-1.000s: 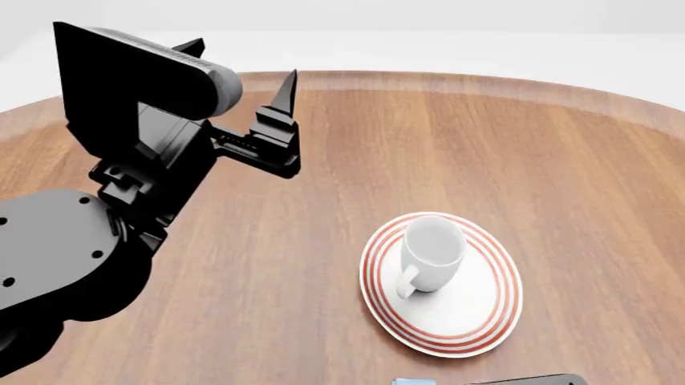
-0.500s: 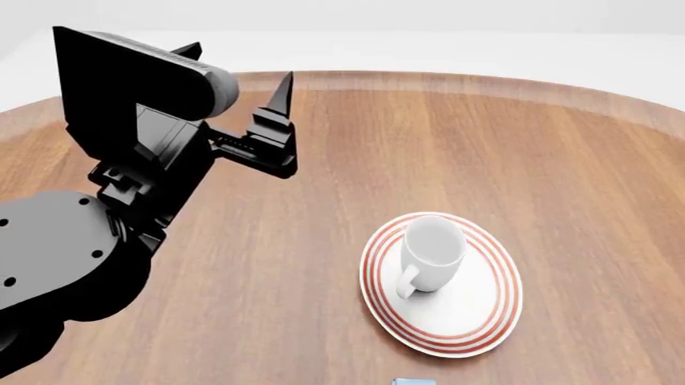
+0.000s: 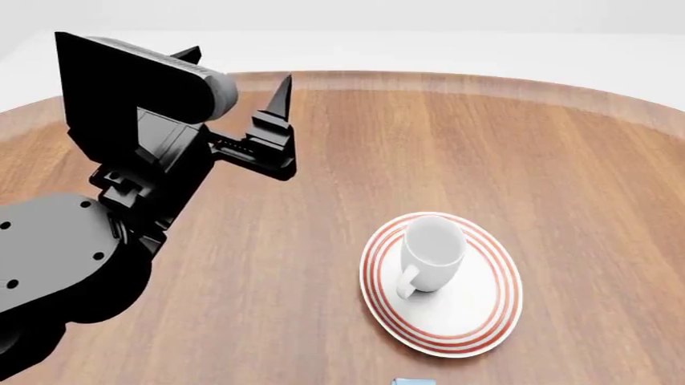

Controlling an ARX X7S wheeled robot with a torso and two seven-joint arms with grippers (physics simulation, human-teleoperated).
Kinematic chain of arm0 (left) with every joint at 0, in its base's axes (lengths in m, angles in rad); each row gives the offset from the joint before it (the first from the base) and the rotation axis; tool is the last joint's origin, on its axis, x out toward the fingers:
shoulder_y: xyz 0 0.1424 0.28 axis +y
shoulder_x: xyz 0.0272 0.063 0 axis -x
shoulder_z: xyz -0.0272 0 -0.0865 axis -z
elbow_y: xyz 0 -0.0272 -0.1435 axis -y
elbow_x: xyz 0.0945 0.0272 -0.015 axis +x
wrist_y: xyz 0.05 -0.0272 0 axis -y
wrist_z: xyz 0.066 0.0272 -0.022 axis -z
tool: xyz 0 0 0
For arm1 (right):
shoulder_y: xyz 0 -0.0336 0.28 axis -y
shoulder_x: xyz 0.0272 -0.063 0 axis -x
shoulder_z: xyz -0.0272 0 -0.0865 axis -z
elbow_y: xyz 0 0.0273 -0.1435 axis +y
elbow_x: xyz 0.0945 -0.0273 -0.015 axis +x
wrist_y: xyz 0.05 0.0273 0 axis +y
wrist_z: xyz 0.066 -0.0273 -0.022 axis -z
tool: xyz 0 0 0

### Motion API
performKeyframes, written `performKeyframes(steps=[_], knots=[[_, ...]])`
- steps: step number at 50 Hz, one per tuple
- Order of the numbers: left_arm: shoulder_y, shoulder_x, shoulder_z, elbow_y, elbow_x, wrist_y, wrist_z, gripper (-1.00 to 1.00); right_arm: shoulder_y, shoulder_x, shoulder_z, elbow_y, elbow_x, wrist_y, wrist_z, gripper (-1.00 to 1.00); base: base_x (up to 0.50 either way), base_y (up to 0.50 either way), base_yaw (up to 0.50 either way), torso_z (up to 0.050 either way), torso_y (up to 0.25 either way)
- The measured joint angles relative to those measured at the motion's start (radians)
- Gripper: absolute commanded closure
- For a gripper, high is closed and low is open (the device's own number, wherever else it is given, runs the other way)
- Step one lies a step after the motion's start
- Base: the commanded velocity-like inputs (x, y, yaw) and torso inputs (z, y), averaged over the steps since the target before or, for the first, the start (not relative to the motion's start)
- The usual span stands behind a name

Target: Pick up the white mug and put it on the plate, and put the chocolate pudding to the right of the plate.

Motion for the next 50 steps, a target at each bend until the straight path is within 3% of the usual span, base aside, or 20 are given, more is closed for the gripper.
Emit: performKeyframes(steps=[50], knots=[[0.024,-0.004,-0.007,-0.006,0.009,0.009,0.004,-1.0,0.004,-0.113,0.033,0.141,0.003,0.087,-0.001,-1.0,0.0,0.0,0.0,0.0,0.0]])
